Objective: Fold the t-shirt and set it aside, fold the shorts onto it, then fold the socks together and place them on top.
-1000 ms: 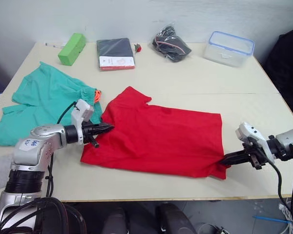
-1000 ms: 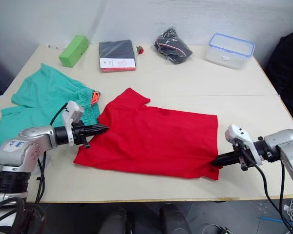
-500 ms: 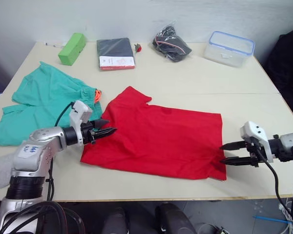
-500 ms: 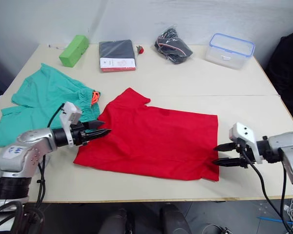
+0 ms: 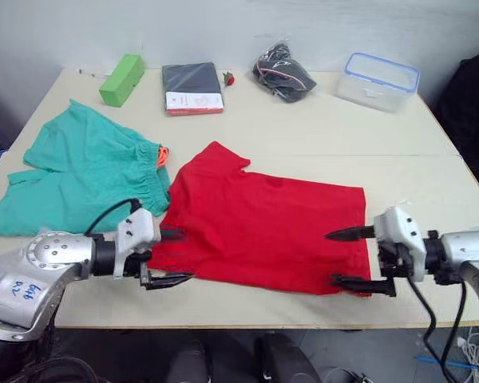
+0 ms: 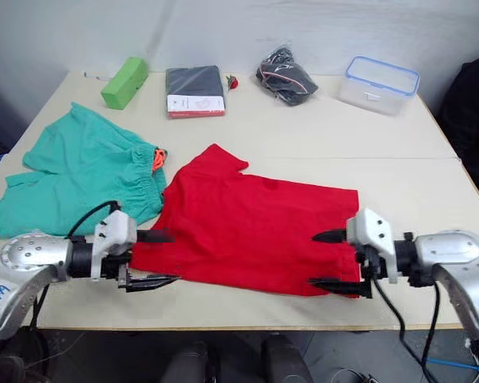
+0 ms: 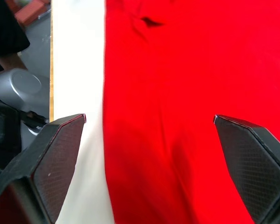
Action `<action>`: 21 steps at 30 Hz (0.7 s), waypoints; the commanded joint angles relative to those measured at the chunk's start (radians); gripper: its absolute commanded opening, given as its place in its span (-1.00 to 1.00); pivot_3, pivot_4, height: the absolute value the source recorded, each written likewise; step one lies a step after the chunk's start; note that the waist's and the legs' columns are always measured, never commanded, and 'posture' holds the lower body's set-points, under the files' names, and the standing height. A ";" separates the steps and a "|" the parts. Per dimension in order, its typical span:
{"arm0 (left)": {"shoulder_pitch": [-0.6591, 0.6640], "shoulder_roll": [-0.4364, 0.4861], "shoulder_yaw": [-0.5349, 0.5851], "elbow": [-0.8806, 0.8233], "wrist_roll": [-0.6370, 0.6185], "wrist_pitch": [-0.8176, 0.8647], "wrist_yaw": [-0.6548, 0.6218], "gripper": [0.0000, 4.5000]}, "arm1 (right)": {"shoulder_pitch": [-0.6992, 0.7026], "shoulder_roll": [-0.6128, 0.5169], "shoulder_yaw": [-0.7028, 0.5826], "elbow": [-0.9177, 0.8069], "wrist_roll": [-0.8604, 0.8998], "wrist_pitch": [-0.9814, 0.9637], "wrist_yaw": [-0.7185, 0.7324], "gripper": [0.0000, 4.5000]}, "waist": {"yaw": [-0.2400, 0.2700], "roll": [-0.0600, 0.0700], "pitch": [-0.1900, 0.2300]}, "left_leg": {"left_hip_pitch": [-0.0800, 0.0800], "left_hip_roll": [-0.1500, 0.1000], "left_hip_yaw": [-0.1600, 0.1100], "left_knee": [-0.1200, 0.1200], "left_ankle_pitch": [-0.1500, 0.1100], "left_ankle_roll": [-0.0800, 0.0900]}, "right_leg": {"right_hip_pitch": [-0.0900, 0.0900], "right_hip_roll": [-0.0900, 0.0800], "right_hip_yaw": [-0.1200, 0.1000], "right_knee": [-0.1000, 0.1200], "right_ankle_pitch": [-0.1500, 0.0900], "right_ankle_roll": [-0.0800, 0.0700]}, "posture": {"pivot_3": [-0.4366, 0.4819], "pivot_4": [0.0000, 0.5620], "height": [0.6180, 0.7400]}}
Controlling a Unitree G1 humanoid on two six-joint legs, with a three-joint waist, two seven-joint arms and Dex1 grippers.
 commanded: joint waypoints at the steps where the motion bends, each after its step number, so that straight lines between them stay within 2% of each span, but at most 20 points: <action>1: -0.006 -0.010 -0.045 0.000 0.045 -0.072 -0.012 0.82 | 0.003 0.041 0.079 -0.025 -0.087 -0.070 -0.056 0.92 | 0.000 0.000 0.000 | 0.000 0.000 0.000 0.000 0.000 0.000 | 0.000 0.000 0.000 0.000 0.000 0.000 | -0.05 -0.47 1.00; 4: -0.001 -0.010 -0.077 0.033 0.090 -0.122 -0.019 0.45 | -0.001 0.062 0.128 -0.020 -0.132 -0.113 -0.070 0.59 | -0.001 0.000 0.000 | 0.000 0.000 0.001 -0.001 0.000 0.000 | -0.001 0.000 0.000 0.000 0.000 0.000 | -0.05 -0.47 1.00; 8: -0.029 -0.027 -0.107 0.099 0.133 -0.160 -0.014 -0.10 | -0.011 0.082 0.166 0.000 -0.175 -0.143 -0.093 -0.01 | -0.004 0.000 0.000 | 0.001 0.000 0.001 -0.001 0.000 0.000 | -0.001 0.001 0.001 0.001 0.000 0.000 | -0.05 -0.47 1.00; 15: -0.070 -0.051 -0.108 0.143 0.119 -0.154 -0.032 -1.00 | -0.015 0.087 0.182 0.027 -0.199 -0.151 -0.104 -0.99 | -0.002 0.000 0.000 | 0.000 0.000 0.001 -0.001 0.000 0.000 | -0.001 0.000 0.001 0.001 0.000 0.000 | -0.05 -0.47 1.00; 21: -0.102 -0.072 -0.170 0.233 0.219 -0.172 0.000 -1.00 | -0.017 0.093 0.226 0.079 -0.271 -0.178 -0.131 -0.99 | -0.004 0.000 0.000 | 0.001 0.000 0.001 -0.001 0.000 0.000 | -0.001 0.000 0.001 0.001 0.000 0.000 | -0.05 -0.47 1.00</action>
